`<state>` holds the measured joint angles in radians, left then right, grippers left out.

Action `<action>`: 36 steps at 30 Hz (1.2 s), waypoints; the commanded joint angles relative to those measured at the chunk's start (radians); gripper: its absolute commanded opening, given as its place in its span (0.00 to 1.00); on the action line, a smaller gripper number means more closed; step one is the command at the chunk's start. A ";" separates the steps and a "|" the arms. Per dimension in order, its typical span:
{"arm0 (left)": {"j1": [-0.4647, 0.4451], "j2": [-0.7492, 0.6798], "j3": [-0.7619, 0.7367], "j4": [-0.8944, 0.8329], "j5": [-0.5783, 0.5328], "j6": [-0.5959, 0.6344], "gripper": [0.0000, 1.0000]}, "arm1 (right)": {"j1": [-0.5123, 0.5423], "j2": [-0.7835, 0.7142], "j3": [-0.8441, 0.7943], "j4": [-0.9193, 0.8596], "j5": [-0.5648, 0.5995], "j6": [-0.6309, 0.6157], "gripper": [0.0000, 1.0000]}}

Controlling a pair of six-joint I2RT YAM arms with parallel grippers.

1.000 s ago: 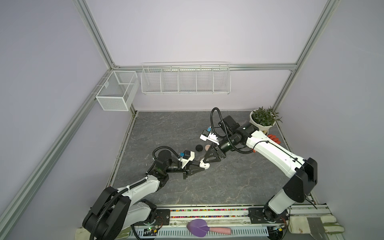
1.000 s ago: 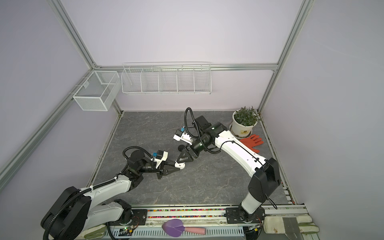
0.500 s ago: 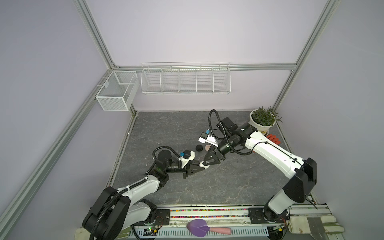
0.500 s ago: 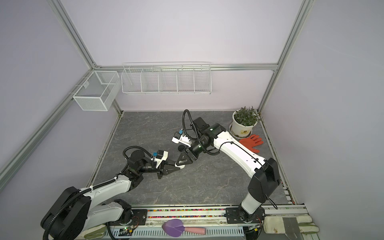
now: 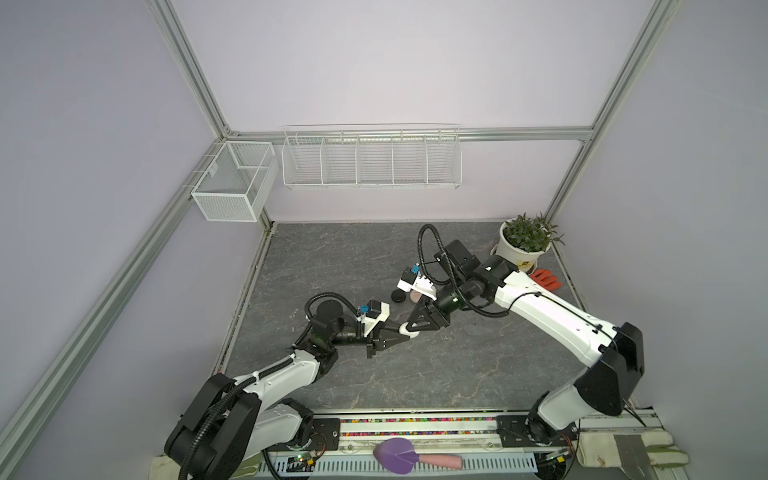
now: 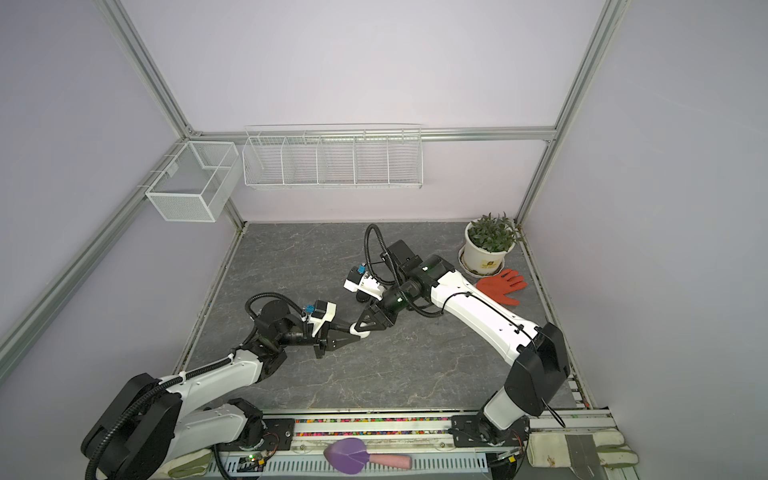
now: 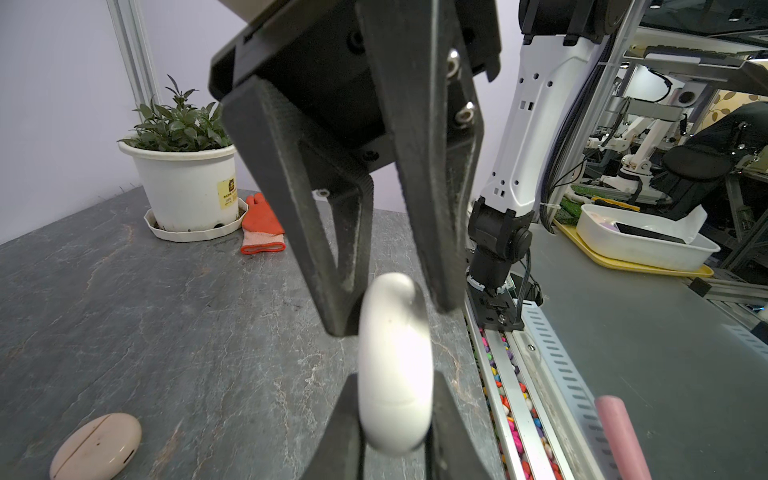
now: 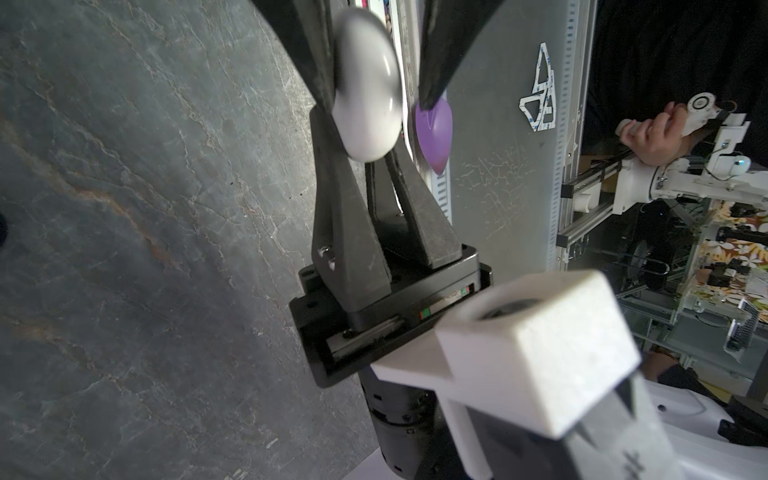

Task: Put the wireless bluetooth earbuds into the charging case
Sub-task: 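Close the right gripper around the closed white case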

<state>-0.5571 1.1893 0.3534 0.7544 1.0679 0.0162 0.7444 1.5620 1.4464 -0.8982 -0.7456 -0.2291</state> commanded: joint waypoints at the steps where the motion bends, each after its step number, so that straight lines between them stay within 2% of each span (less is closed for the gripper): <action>1: 0.005 -0.002 0.010 0.010 -0.028 -0.002 0.00 | 0.025 -0.038 -0.021 0.002 -0.028 -0.046 0.34; 8: 0.005 -0.006 0.009 0.029 -0.042 -0.034 0.00 | 0.043 -0.056 -0.030 -0.002 0.020 -0.079 0.31; 21: 0.005 -0.074 -0.038 0.086 -0.125 -0.108 0.00 | 0.088 -0.146 -0.147 0.133 0.075 -0.154 0.23; 28: 0.005 -0.106 -0.058 0.102 -0.166 -0.128 0.00 | 0.095 -0.147 -0.160 0.139 0.076 -0.154 0.24; 32: 0.005 -0.111 -0.058 0.102 -0.166 -0.131 0.00 | 0.095 -0.148 -0.158 0.145 0.074 -0.117 0.30; 36: 0.005 -0.114 -0.060 0.100 -0.174 -0.128 0.00 | 0.095 -0.148 -0.155 0.136 0.075 -0.114 0.30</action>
<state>-0.5640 1.0893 0.2905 0.8051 0.9894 -0.0971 0.8181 1.4319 1.3125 -0.6857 -0.6201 -0.3435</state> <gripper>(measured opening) 0.198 0.303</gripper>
